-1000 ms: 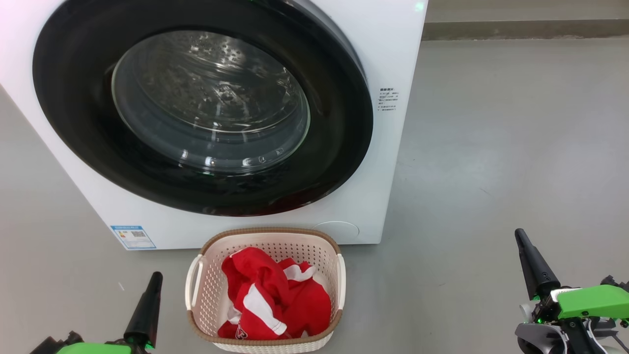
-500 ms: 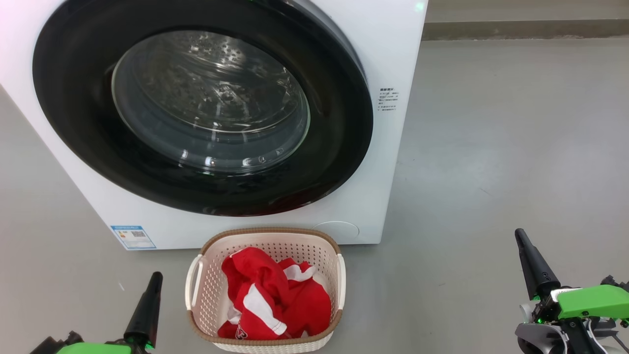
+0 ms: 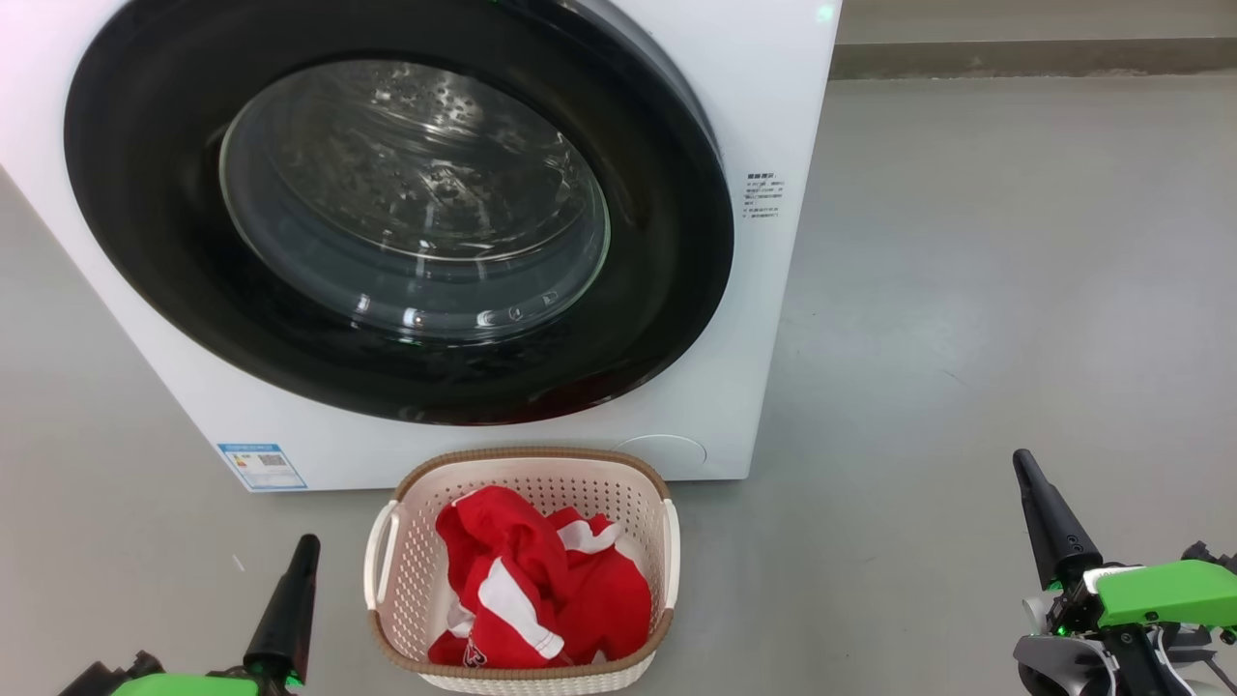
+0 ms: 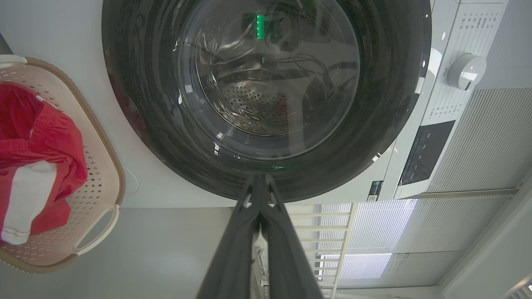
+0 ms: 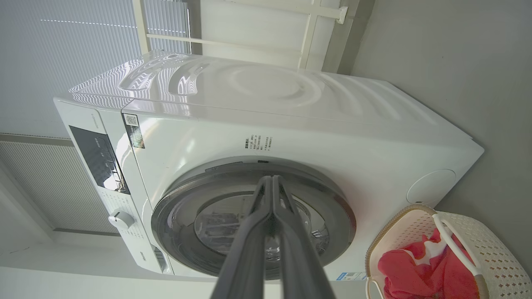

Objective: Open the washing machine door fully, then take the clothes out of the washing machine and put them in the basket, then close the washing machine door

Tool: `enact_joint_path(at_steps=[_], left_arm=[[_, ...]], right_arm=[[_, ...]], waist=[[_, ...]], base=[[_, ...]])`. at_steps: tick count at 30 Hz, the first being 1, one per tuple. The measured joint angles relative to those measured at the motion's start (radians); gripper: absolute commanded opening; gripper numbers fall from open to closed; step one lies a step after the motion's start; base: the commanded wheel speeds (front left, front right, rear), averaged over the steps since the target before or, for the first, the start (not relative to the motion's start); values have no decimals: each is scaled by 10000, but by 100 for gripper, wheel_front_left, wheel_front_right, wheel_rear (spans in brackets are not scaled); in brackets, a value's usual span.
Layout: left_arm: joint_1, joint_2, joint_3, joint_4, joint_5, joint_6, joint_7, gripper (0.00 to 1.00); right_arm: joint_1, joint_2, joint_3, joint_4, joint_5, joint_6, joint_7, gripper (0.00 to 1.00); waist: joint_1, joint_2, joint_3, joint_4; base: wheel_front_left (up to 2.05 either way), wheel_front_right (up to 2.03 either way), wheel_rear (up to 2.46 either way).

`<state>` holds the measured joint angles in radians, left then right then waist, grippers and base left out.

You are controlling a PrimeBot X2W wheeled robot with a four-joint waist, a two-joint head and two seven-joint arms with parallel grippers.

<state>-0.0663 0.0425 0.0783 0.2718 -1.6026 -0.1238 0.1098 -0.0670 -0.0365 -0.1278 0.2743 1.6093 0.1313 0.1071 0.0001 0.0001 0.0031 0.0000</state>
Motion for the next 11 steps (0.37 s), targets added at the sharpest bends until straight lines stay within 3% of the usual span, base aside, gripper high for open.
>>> enact_joint_path(at_steps=[11], left_arm=[[0,0,0,0,-2,0,0,0]], right_arm=[[0,2,-4,0,0,0,0,0]], waist=[[0,0,0,0]], base=[[0,0,0]])
